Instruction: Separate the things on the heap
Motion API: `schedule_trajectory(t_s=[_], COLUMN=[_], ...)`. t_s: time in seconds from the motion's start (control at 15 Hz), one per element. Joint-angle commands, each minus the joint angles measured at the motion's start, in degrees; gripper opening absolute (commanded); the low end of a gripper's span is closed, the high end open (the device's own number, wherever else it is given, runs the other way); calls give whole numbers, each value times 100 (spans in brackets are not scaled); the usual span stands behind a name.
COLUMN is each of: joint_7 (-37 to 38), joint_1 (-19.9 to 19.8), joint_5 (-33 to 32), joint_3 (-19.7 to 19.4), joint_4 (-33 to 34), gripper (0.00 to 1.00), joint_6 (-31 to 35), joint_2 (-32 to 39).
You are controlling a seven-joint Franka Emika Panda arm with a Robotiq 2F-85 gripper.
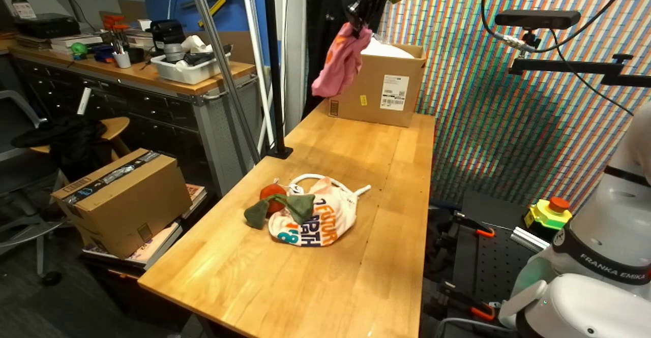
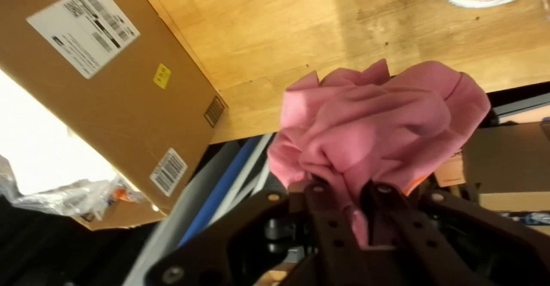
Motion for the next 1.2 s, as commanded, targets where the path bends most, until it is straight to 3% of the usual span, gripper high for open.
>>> schedule_trajectory(t_s=[0.0, 0.4, 0.8, 0.87, 0.93, 1.0, 1.13], joint_7=[-19, 92, 954, 1121, 1206, 1312, 1499], joint_1=[-402, -831, -1009, -1009, -1002, -986, -954], joint_5=[430, 1444, 1248, 1160, 1092, 972, 709], joint_3=[-326, -797, -952, -974, -991, -1008, -1029], joint_4=[111, 458, 712, 723, 741, 752, 776], gripper=[4, 4, 4, 12, 40, 41, 55], joint_6=[48, 170, 754, 838, 846, 818, 748], joint_2=[-56, 400, 867, 914, 954, 975, 1010])
